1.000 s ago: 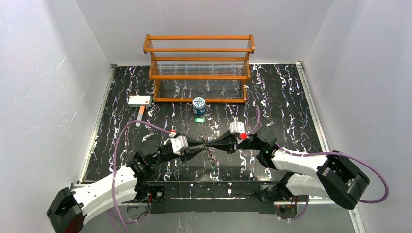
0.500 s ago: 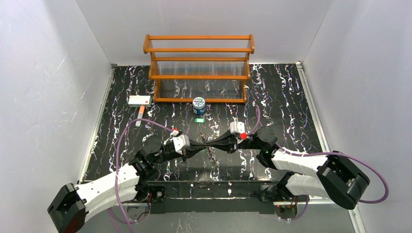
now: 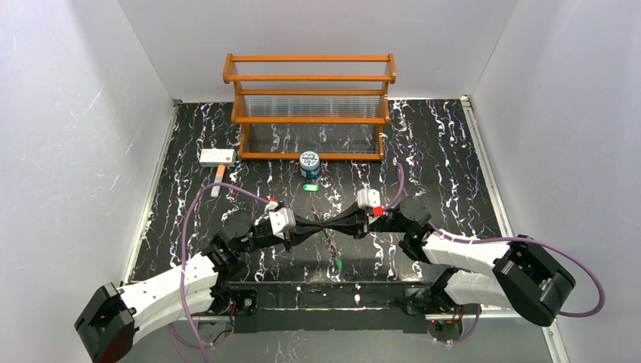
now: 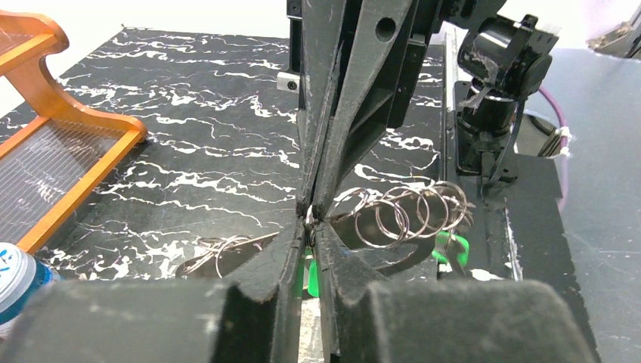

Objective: Put the keys on the keyring

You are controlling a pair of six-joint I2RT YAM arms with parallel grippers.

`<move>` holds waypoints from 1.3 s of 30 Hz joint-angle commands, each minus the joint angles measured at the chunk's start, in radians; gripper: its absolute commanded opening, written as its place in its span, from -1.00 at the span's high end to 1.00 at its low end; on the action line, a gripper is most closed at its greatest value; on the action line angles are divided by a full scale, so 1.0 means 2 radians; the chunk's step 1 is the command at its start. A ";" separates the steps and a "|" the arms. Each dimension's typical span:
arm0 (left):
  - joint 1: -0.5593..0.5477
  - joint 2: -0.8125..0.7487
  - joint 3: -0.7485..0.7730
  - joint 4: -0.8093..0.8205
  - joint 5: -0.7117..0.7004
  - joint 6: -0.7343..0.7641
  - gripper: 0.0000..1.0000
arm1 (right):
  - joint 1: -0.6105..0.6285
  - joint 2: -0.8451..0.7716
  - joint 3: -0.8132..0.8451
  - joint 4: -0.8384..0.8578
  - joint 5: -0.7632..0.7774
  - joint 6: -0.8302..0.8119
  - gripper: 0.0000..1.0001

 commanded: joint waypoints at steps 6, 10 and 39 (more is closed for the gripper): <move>-0.001 0.007 0.020 -0.003 -0.008 0.007 1.00 | 0.000 -0.020 0.022 0.002 0.007 -0.024 0.97; -0.001 0.000 0.056 -0.090 -0.033 0.037 1.00 | 0.000 -0.037 0.023 -0.036 0.034 -0.044 0.51; -0.003 0.107 0.311 -0.530 -0.109 0.180 1.00 | -0.013 0.044 0.078 -0.047 0.011 -0.002 0.14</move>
